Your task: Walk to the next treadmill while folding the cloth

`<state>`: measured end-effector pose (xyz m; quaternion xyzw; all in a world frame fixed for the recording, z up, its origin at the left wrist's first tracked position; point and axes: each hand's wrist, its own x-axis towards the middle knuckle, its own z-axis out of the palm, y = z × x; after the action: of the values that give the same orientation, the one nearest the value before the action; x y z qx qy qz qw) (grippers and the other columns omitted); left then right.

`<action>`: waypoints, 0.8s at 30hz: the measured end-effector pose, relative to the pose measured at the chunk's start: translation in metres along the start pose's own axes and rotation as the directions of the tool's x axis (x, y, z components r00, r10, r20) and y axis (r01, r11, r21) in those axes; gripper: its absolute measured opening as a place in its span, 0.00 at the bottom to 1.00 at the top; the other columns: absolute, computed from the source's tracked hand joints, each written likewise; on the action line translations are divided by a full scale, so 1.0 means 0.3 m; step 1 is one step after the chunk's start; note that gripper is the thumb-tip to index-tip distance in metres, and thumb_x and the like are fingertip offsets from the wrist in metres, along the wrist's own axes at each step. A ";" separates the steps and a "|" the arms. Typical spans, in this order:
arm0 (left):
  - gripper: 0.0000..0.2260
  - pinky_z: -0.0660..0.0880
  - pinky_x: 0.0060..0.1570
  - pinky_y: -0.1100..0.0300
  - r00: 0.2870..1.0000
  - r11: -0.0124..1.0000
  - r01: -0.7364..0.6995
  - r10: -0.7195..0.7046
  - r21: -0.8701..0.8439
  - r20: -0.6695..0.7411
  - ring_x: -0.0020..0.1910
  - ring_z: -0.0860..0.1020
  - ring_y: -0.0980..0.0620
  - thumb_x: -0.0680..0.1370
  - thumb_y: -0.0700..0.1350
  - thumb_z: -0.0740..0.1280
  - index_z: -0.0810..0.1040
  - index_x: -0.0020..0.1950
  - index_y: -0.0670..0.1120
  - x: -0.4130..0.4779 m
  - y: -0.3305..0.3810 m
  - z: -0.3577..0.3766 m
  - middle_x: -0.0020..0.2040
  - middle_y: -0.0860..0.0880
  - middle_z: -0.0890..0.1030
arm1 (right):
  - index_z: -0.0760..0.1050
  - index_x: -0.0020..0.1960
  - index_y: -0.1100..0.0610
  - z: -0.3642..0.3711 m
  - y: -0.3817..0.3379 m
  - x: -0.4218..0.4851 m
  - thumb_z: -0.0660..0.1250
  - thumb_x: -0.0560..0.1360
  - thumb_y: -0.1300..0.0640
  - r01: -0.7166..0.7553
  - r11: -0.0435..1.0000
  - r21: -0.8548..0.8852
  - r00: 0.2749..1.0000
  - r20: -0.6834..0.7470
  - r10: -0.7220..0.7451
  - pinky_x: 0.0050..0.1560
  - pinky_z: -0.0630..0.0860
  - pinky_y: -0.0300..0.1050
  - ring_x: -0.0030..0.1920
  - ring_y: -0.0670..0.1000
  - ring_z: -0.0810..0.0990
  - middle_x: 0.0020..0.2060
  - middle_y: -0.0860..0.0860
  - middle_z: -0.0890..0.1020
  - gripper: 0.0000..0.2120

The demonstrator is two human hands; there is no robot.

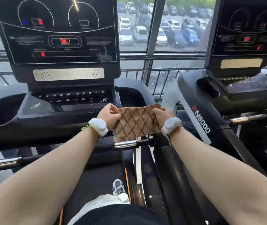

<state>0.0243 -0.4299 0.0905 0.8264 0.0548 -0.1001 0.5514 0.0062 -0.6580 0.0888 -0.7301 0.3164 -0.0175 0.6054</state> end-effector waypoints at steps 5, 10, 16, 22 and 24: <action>0.08 0.78 0.30 0.53 0.999 1.000 0.007 -0.006 -0.018 0.032 0.33 0.76 0.47 0.69 0.36 0.63 0.77 0.40 0.50 0.192 0.058 0.002 0.37 0.47 0.80 | 0.83 0.56 0.57 0.049 -0.108 0.205 0.73 0.71 0.57 0.038 0.996 -0.082 0.999 0.001 -0.038 0.53 0.83 0.49 0.51 0.57 0.85 0.48 0.55 0.86 0.14; 0.08 0.83 0.34 0.39 0.998 0.998 0.056 -0.056 -0.010 0.031 0.35 0.81 0.44 0.72 0.35 0.66 0.78 0.44 0.47 0.402 0.103 -0.001 0.42 0.43 0.83 | 0.81 0.56 0.56 0.117 -0.254 0.417 0.73 0.72 0.59 0.096 0.984 -0.153 0.995 0.020 -0.094 0.43 0.79 0.40 0.44 0.52 0.81 0.45 0.52 0.83 0.13; 0.07 0.84 0.31 0.44 0.973 0.970 0.226 -0.219 -0.089 0.077 0.41 0.84 0.41 0.76 0.33 0.64 0.77 0.48 0.43 0.633 0.117 0.021 0.49 0.42 0.80 | 0.81 0.51 0.52 0.241 -0.385 0.670 0.76 0.70 0.59 0.124 0.963 -0.237 0.990 0.095 -0.104 0.37 0.75 0.36 0.39 0.46 0.79 0.38 0.47 0.81 0.11; 0.06 0.81 0.24 0.55 0.952 0.945 0.300 -0.288 -0.127 0.108 0.28 0.83 0.51 0.77 0.30 0.65 0.78 0.46 0.39 0.751 0.105 0.070 0.42 0.42 0.81 | 0.83 0.45 0.52 0.349 -0.440 0.851 0.75 0.70 0.61 0.142 0.918 -0.371 0.982 0.172 -0.083 0.34 0.75 0.35 0.41 0.50 0.80 0.38 0.49 0.82 0.06; 0.05 0.84 0.32 0.52 0.944 0.939 0.326 -0.317 -0.109 0.091 0.30 0.84 0.51 0.77 0.33 0.65 0.80 0.45 0.40 0.809 0.085 0.093 0.40 0.43 0.83 | 0.82 0.47 0.53 0.393 -0.468 0.906 0.74 0.71 0.62 0.149 0.904 -0.400 0.975 0.212 -0.067 0.27 0.73 0.31 0.39 0.48 0.79 0.36 0.48 0.81 0.07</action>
<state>0.2630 -0.4702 0.0481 0.7668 0.1751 -0.2148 0.5789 0.3335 -0.6771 0.0858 -0.8563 0.2116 0.0870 0.4630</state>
